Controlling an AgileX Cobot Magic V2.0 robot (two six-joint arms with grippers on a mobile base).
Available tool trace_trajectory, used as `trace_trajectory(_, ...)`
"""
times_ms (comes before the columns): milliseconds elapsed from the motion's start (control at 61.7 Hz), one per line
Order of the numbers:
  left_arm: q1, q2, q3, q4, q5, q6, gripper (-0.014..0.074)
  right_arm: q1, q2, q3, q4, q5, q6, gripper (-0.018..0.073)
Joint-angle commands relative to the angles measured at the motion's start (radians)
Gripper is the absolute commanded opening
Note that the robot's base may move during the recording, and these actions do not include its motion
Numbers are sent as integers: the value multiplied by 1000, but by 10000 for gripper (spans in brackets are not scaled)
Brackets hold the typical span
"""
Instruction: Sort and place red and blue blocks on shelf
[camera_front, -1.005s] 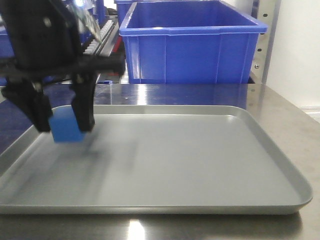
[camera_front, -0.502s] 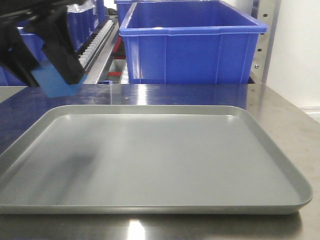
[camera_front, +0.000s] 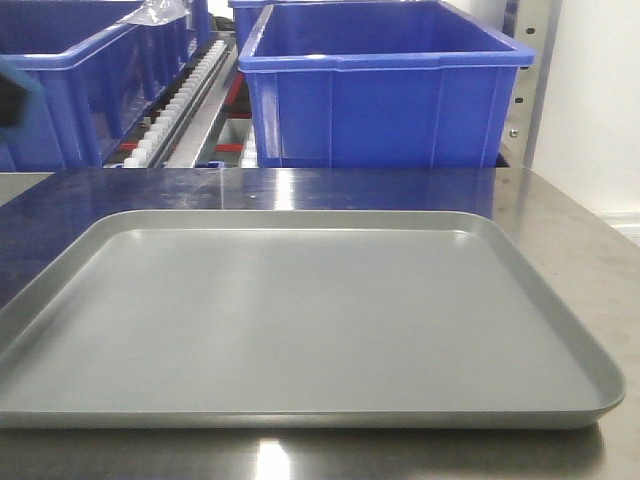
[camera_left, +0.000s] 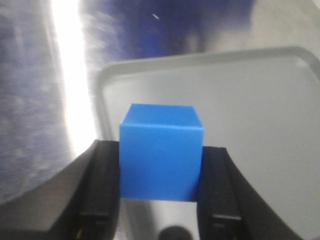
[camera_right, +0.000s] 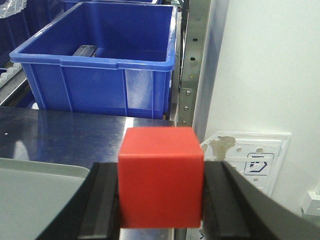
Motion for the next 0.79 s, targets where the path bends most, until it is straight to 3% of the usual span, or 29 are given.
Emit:
trace_trajectory(0,49,-86,15,4,-107,5,122,-6,3,-28,-6,-87,-6,121)
trace_trajectory(211,168,-270,87,163,-132,5,122,-6,3,-28,-6,-87,-6,121)
trace_trajectory(535,261,-475,101,178,-164,5,123,-6,3,-28,-6,-87,-6,121)
trace_trajectory(778,283,-553,101,181,-210,3,124,-6,3,-28,-6,-87,-6,121)
